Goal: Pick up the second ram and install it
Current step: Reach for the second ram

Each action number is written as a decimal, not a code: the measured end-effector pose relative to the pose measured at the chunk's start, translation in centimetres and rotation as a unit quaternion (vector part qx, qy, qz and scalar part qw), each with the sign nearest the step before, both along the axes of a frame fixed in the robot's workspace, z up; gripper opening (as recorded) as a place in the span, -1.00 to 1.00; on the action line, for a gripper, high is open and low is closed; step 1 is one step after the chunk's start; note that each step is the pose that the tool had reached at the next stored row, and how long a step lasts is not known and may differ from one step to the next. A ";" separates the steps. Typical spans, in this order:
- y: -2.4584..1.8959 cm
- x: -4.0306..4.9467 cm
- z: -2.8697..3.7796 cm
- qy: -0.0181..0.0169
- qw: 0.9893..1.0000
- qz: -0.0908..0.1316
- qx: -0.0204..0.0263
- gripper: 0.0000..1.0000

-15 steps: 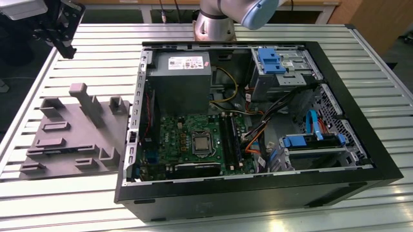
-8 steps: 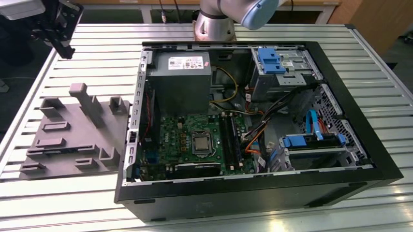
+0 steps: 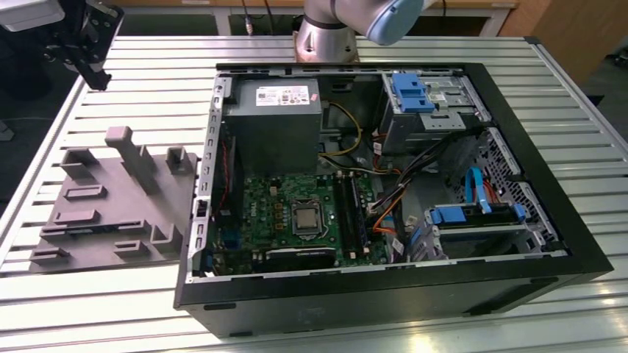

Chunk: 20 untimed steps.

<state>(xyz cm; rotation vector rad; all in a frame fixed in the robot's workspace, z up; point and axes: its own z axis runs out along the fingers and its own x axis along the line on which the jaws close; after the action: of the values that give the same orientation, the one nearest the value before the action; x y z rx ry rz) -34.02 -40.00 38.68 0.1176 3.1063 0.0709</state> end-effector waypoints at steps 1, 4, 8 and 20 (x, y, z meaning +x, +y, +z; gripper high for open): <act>-0.02 -0.03 -0.01 0.000 1.000 0.000 0.000 -0.79; -0.10 -0.10 -0.06 0.000 1.000 0.000 0.000 -0.79; -0.28 -0.14 -0.11 0.000 1.000 0.000 0.000 -0.79; -0.80 -0.26 -0.25 0.000 1.000 0.000 0.000 -0.79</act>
<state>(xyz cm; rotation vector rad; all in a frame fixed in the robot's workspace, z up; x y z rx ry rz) -34.28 -40.80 38.43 0.1176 3.1064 0.0709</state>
